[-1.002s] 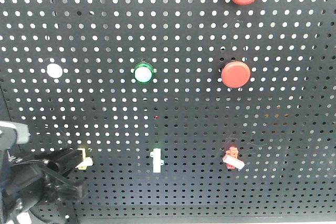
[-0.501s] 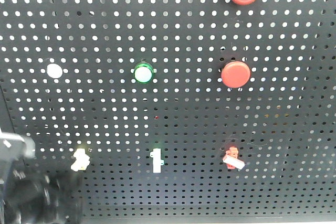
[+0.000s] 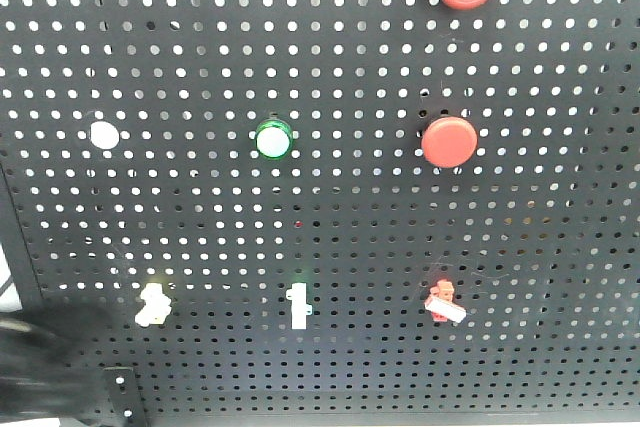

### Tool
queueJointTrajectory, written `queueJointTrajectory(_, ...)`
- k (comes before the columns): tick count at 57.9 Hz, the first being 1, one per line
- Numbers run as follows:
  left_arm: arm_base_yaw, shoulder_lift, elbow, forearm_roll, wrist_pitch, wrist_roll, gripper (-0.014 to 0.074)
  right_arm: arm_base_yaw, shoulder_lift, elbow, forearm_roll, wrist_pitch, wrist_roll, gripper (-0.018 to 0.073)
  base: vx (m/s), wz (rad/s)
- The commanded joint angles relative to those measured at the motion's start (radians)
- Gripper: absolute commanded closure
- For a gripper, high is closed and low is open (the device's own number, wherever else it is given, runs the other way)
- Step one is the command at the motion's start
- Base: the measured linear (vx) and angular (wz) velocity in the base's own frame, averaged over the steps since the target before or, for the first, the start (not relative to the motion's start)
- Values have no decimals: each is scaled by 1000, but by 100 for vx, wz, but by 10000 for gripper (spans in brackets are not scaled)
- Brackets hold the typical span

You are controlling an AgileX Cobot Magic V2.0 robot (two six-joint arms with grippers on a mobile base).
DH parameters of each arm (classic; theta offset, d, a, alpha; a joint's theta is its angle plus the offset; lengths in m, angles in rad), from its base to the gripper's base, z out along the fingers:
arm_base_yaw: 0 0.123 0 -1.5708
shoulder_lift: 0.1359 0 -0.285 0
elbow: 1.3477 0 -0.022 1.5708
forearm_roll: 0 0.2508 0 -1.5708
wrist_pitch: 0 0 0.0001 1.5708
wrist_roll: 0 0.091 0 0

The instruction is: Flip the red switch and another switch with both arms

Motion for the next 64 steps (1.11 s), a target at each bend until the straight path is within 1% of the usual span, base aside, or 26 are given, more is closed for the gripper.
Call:
queueJointTrajectory(1,-2,-59,-28,29,-80,-1,594,77,26,-36,-11,-125,-3,566,0,0)
queueJointTrajectory(10,-2,-105,-28,36,-78,-1,594,246,132,-36,-41,-245,-39,566,0,0)
queueJointTrajectory(16,-2,-110,-28,36,-73,-1,594,330,227,-36,-48,-357,-61,566,0,0)
queueJointTrajectory(22,-2,-108,-28,35,-59,-1,594,379,316,-40,-43,-455,-62,566,0,0)
queueJointTrajectory(28,-2,-108,-28,35,-45,-1,594,416,414,-91,-38,-469,-60,566,0,0)
queueJointTrajectory(38,-2,-108,-28,35,-45,-1,594,424,524,-200,-35,-466,-59,566,0,0)
queueJointTrajectory(51,-2,-108,-28,35,-47,-1,594,424,604,-224,-32,-442,-52,566,0,0)
queueJointTrajectory(61,-2,-108,-28,36,-47,-1,594,424,652,-224,-32,-316,-31,566,0,0)
queueJointTrajectory(64,-2,-108,-28,36,-48,-1,594,425,651,-224,-32,-264,6,566,0,0)
